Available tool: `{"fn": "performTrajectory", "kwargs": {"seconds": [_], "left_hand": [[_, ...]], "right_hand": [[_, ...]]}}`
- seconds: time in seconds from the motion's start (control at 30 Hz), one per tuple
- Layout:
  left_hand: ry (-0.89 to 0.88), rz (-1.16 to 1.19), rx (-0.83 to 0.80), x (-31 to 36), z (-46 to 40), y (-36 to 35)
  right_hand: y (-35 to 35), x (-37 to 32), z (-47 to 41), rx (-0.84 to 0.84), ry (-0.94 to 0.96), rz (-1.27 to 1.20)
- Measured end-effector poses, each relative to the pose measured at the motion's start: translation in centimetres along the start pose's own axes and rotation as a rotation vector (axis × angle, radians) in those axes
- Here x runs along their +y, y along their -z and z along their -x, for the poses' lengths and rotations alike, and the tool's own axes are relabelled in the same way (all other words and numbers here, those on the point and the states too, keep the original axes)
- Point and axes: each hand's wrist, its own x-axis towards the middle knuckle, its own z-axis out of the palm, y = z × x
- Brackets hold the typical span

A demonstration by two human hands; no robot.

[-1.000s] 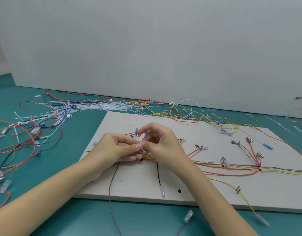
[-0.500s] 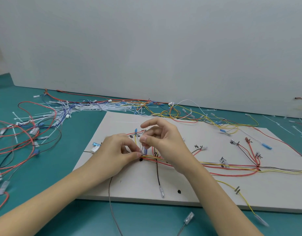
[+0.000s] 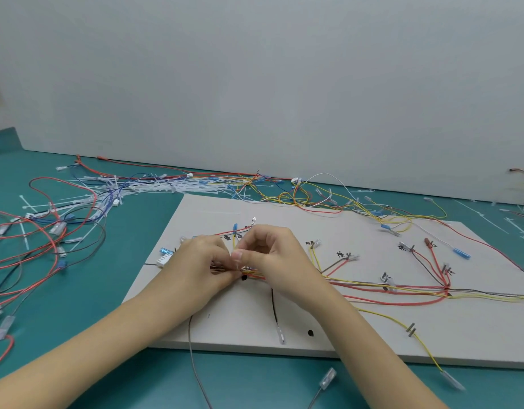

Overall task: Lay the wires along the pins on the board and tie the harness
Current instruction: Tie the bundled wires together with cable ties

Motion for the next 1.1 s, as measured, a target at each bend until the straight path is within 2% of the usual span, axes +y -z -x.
{"fn": "performTrajectory", "kwargs": {"seconds": [0.27,0.37,0.53,0.67,0.73,1.1], "left_hand": [[-0.102,-0.100,0.038,-0.5,0.4,-0.6],[-0.090,-0.086,0.034,-0.5,0.3,-0.6],[-0.139,-0.045,-0.004,-0.4,0.0,-0.2],[-0.340,-0.142,-0.099,0.6,-0.1,-0.9],[-0.375,-0.183,-0.105,0.9,-0.1,-1.1],[-0.258,-0.143,-0.212,0.9,0.0,0.1]], "right_hand": [[0.2,-0.3,0.2,-0.077,-0.033,-0.059],[1.1,-0.7,0.2,-0.132,-0.042,-0.014],[4.7,-1.1,0.9,-0.135,-0.105,0.253],[6.8,-0.4,2.3,-0.228,-0.191,0.496],[7.1,0.1,2.8,-0.228,-0.212,0.587],[6.8,0.5,3.4,-0.249,-0.232,0.501]]}}
